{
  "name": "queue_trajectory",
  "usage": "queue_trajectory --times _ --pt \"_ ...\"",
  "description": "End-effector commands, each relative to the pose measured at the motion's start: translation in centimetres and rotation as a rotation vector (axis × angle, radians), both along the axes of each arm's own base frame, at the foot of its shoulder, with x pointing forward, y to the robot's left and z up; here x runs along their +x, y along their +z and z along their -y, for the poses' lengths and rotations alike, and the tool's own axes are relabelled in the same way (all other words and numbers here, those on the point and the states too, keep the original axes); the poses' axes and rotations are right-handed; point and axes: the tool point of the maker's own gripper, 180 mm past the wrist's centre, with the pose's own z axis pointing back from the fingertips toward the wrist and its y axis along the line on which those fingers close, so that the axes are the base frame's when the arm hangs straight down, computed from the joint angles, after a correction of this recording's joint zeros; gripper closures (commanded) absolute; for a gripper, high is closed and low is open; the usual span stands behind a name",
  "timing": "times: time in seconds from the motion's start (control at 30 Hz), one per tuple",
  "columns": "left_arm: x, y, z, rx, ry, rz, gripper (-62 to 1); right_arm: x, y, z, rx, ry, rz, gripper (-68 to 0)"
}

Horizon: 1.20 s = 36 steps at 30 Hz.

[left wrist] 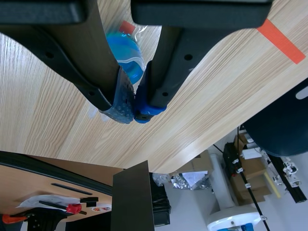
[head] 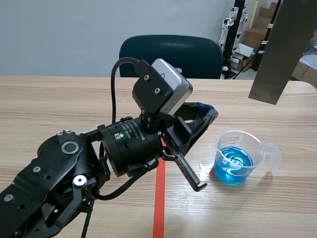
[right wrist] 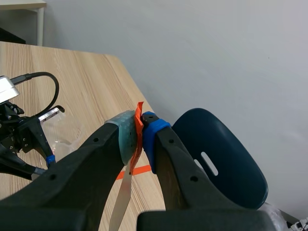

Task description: Do the redox reaction experiment. lower the plate into the blue solution

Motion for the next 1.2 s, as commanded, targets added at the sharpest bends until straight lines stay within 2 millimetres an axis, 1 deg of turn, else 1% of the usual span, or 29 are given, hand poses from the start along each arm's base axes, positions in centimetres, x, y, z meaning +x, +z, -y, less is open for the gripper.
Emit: queue_trajectory --times 0.0,0.13,0.67,0.8,0.93,1.0,1.03,1.1,1.17 --pt "0.4 1.6 0.0 -0.031 0.003 0.039 -4.6 -0.4 1.3 -0.8 -0.004 0.037 0.038 -0.2" --pt "0.4 1.6 0.0 -0.031 0.003 0.039 -4.6 -0.7 1.3 -1.1 -0.005 0.050 0.039 -0.2" --pt "0.4 1.4 -0.1 -0.024 0.004 0.037 -4.6 -0.6 1.3 -1.1 -0.008 0.049 0.037 -0.2" --pt "0.4 0.8 -0.7 -0.001 0.007 0.035 -4.6 -0.6 1.3 -1.1 -0.008 0.049 0.037 -0.2" --pt "0.4 -0.4 -2.1 0.037 0.029 0.019 -4.8 -0.6 1.2 -1.1 -0.011 0.049 0.038 -0.2" --pt "0.4 -0.9 -3.0 0.047 0.041 0.016 -8.1 -0.6 1.2 -1.1 -0.010 0.049 0.038 -0.2" --pt "0.2 -1.0 -3.7 0.047 0.047 0.019 -11.3 -0.6 1.2 -1.1 -0.010 0.049 0.038 -0.2" --pt "-0.2 -1.2 -4.5 0.053 0.050 0.020 -15.5 -0.6 1.2 -1.1 -0.011 0.049 0.038 -0.2" --pt "-0.6 -1.4 -5.3 0.072 0.054 0.020 -17.9 -0.6 1.2 -1.1 -0.010 0.048 0.038 -0.2"
